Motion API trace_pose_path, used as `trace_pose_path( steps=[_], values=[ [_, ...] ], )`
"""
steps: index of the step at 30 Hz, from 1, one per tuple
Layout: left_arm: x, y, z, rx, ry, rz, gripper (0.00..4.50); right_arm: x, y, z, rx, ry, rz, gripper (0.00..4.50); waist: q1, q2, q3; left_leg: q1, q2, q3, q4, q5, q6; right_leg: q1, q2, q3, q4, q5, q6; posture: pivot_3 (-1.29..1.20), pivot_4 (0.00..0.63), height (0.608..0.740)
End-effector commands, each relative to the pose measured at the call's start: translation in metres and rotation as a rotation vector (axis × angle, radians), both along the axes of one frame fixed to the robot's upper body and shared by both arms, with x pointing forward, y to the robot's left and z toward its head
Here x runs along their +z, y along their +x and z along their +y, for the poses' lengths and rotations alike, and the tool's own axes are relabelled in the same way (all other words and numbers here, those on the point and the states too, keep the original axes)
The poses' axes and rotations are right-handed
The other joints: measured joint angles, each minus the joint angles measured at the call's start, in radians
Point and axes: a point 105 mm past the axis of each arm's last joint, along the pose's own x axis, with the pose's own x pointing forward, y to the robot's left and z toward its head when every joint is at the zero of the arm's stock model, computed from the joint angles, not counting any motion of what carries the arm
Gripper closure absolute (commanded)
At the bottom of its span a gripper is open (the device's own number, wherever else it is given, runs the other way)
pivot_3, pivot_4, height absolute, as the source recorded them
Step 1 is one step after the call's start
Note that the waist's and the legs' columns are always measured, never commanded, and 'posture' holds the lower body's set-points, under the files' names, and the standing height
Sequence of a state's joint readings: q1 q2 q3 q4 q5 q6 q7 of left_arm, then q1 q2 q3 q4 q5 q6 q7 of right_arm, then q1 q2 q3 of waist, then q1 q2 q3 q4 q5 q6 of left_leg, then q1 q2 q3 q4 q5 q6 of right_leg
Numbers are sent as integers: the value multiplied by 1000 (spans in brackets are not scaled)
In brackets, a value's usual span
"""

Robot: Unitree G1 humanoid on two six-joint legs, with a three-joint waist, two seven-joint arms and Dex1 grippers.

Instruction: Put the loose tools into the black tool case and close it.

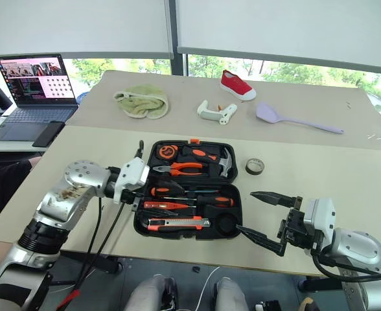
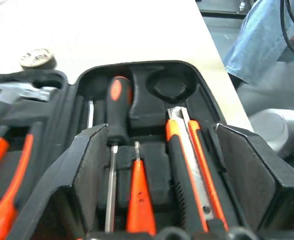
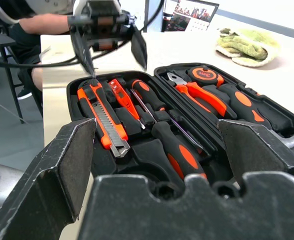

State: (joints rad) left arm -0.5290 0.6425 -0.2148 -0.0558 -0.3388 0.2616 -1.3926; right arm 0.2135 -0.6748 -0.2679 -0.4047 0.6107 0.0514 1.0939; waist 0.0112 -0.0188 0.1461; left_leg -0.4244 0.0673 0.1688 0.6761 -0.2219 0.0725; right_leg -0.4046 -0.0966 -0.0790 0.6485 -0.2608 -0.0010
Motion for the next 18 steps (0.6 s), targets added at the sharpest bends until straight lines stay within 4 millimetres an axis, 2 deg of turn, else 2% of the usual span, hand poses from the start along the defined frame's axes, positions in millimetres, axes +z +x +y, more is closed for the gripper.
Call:
trace_pose_path(
  steps=[1, 5, 8, 11, 15, 18],
  values=[
    [-5, -14, 2, -74, -10, 10, 2388, 6, 0, 3, -5, 8, -31, 0, 0, 0, 0, 0, 0, 0, 0, 0, 0, 0, 0, 0, 0, 0, 0, 0, 150, 736],
    [-28, -20, -1, -56, 34, 35, 3589, 5, 1, 3, -16, 11, -33, 0, 2, 0, 0, 0, 0, 0, 0, 0, 0, 0, -1, 0, 0, 0, 0, 0, 150, 736],
    [-50, -18, -6, 29, 71, 107, 4415, 5, 1, 3, -24, 12, -33, 0, 3, 0, 0, 0, 0, 0, 0, 0, 0, 0, -1, 0, 0, 0, 0, 0, 150, 736],
    [-74, -26, -7, 36, 140, 131, 4415, 6, 0, 3, -34, 15, -35, 0, 2, 1, 0, 0, 0, 0, 0, 0, 1, 0, -1, 0, 0, 0, 0, 0, 150, 736],
    [-87, -27, -4, 71, 182, 142, 4415, 6, 0, 3, -42, 15, -35, 0, 2, 5, -3, 1, 0, 0, 0, -1, 1, 1, -1, 1, 0, 0, 0, 0, 150, 736],
    [-96, -20, 0, 168, 199, 214, 4415, 7, 0, 3, -45, 16, -35, 0, 3, 7, -5, 3, 0, 0, 0, -1, 1, 2, -2, 1, 0, 0, 0, 0, 150, 736]
  ],
)
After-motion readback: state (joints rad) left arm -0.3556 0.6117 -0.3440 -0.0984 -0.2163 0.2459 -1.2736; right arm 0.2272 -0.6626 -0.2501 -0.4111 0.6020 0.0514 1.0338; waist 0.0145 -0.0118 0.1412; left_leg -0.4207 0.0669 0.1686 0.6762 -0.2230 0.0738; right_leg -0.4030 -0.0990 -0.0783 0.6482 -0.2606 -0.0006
